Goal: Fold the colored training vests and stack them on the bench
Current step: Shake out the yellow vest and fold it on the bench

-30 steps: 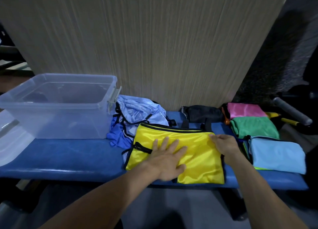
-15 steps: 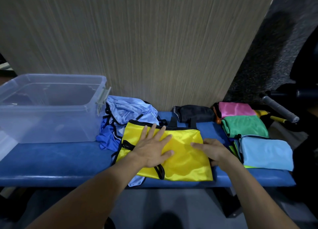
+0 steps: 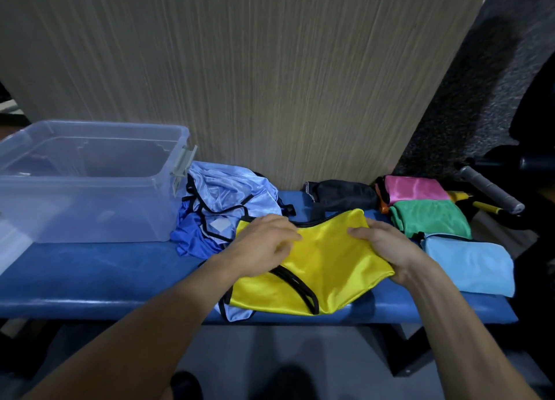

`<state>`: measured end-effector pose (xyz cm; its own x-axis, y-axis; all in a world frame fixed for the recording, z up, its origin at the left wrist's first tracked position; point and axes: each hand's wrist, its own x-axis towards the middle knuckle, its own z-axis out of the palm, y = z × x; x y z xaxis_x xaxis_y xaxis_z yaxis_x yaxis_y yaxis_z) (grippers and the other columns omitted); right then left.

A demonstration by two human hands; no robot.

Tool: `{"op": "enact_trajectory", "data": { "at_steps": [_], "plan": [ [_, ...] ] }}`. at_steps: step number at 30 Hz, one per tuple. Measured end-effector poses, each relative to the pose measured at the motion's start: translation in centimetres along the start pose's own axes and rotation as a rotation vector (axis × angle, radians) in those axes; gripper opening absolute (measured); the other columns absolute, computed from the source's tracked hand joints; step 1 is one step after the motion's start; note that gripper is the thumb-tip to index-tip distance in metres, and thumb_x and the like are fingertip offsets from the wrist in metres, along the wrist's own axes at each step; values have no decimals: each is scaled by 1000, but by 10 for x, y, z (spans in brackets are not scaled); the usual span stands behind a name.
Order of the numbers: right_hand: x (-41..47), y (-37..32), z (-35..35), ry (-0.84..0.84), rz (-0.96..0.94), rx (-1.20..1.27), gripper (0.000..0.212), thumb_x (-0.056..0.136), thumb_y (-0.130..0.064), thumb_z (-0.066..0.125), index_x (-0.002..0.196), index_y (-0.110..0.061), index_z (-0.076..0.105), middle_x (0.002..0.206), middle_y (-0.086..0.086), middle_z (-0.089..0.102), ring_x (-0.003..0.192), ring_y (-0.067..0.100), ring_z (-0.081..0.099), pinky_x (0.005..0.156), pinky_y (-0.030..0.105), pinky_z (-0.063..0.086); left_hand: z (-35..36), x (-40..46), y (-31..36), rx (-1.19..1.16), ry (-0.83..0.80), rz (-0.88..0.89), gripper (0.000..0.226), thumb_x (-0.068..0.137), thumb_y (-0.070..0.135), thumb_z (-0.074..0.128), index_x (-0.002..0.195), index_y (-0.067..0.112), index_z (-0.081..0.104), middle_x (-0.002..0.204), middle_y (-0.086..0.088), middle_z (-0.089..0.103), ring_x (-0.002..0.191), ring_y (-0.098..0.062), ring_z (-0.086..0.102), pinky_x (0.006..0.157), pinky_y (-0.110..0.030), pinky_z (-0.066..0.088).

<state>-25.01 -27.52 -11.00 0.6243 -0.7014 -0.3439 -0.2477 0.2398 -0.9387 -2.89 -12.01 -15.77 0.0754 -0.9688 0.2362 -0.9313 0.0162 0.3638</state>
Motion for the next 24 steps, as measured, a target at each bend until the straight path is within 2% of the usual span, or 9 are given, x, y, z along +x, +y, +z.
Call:
{"op": "enact_trajectory", "data": {
  "at_steps": [2,5,7,10,13,16,18,22,24],
  "plan": [
    [-4,-4,31,-61,-73,-98,38,92,-11,71,128,-14,58,119,20,71,101,37,72,80,45,61,-12,-2,4,-305,141,-141,27,103,20,51,120,24,72,107,11,73,98,-10,66,88,-40,55],
    [-14,-8,96,-155,-236,-327,46,89,-12,71,120,-35,47,109,13,73,96,32,71,75,40,58,-26,-4,10,-686,240,-372,24,102,15,51,104,20,75,82,7,73,68,-16,67,58,-35,55],
    [-11,2,132,-216,-370,-492,38,82,-20,71,114,-27,53,99,0,72,92,20,69,81,39,58,-29,-7,9,-842,308,-498,27,101,28,57,80,22,72,67,7,63,62,-16,59,54,-31,47],
    [-5,15,159,-228,-444,-704,46,88,-22,66,130,-25,47,82,-8,61,73,8,59,61,24,47,-28,-14,1,-912,367,-614,37,97,35,62,63,24,53,56,11,44,58,-11,44,59,-31,34],
    [-5,27,163,-276,-496,-659,48,92,-27,67,135,-25,45,77,-9,61,67,4,57,59,19,43,-24,-17,-5,-909,397,-650,21,99,23,61,78,20,62,62,13,53,64,-8,50,62,-27,39],
    [-9,40,153,-319,-550,-632,61,89,-32,71,144,-21,46,88,-5,66,81,8,61,78,34,53,-22,-18,-9,-844,402,-671,9,104,19,55,107,13,62,89,5,62,79,-6,55,70,-20,44],
    [-13,52,142,-294,-658,-748,69,86,-39,70,148,-22,46,102,-7,63,96,12,58,91,37,50,-19,-19,-14,-802,396,-693,19,104,19,55,121,15,59,100,-2,67,81,-10,57,67,-21,44],
    [-28,72,115,-239,-806,-1105,78,82,-67,62,151,-36,41,140,-13,44,131,14,37,107,33,31,-16,-18,-23,-538,385,-682,35,101,20,57,134,28,50,71,1,55,59,-13,50,53,-30,37],
    [-34,84,106,-275,-828,-1204,82,80,-69,59,153,-39,35,153,-12,33,144,13,22,113,32,20,-19,-16,-24,-345,390,-599,44,99,24,60,138,33,43,66,2,50,57,-16,51,52,-32,41]
  ]
}}
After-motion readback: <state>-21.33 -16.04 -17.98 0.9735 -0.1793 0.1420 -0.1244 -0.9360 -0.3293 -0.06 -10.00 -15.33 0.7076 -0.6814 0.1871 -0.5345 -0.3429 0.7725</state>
